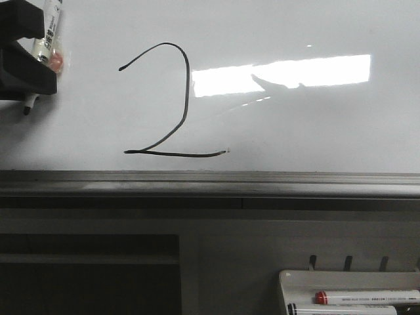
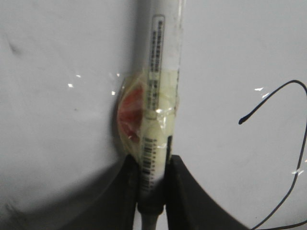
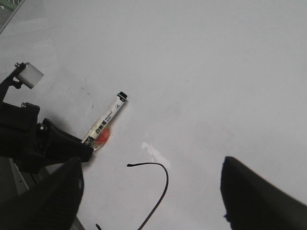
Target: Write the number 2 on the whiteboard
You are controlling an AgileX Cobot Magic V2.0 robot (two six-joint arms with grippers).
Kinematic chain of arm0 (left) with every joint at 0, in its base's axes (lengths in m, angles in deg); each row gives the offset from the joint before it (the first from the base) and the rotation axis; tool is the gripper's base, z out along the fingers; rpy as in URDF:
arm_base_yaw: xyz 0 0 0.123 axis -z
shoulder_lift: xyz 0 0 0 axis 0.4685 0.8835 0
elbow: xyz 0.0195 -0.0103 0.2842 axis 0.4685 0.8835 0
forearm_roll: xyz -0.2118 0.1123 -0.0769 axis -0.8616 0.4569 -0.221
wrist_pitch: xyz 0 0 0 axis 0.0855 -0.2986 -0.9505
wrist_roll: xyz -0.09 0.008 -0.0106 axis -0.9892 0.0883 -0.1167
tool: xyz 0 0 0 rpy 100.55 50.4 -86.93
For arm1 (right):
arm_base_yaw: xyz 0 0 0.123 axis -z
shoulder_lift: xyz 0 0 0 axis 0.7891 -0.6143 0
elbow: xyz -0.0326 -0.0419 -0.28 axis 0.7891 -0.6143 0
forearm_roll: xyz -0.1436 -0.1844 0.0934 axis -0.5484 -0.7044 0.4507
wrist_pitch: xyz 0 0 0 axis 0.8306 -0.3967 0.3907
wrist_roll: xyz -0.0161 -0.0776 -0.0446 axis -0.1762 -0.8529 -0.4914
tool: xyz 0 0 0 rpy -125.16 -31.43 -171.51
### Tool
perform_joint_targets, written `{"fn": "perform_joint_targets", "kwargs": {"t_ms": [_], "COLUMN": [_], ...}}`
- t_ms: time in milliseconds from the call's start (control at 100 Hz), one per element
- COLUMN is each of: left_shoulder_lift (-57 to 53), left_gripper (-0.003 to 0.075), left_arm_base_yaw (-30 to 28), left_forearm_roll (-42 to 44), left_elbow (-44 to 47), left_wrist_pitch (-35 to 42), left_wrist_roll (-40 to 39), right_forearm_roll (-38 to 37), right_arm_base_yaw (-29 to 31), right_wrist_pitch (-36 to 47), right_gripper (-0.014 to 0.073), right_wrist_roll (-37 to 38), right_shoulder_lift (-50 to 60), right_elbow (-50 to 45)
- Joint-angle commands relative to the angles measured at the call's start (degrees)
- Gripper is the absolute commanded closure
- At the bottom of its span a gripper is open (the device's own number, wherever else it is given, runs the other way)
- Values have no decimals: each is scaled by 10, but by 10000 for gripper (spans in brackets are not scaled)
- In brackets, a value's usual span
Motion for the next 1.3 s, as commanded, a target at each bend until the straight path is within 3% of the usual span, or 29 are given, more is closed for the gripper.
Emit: {"fn": "perform_joint_targets", "kwargs": {"t_ms": [0, 270, 510, 950, 1040, 1190, 1290], "left_shoulder_lift": [-6, -6, -6, -6, -6, -6, -6], "left_gripper": [741, 741, 741, 731, 641, 375, 309], "left_arm_base_yaw": [-2, 0, 46, 49, 49, 49, 49], "left_forearm_roll": [-2, -4, -8, -23, -23, -23, -27], "left_elbow": [-17, -16, -16, -16, -16, -16, -16], "left_wrist_pitch": [17, -51, -52, -32, -21, -19, -23], "left_wrist_roll": [-7, -7, -7, -7, -7, -7, -7], "right_forearm_roll": [2, 3, 5, 18, 18, 18, 18], "right_arm_base_yaw": [2, 2, 2, 2, 2, 2, 2], "right_wrist_pitch": [27, 25, 10, 0, 0, -1, -1], "right_gripper": [71, 71, 71, 72, 71, 71, 71], "right_wrist_roll": [-6, -6, -6, -6, -6, -6, -6], "right_shoulder_lift": [8, 8, 8, 8, 8, 8, 8], "right_elbow": [20, 20, 20, 20, 20, 20, 20]}}
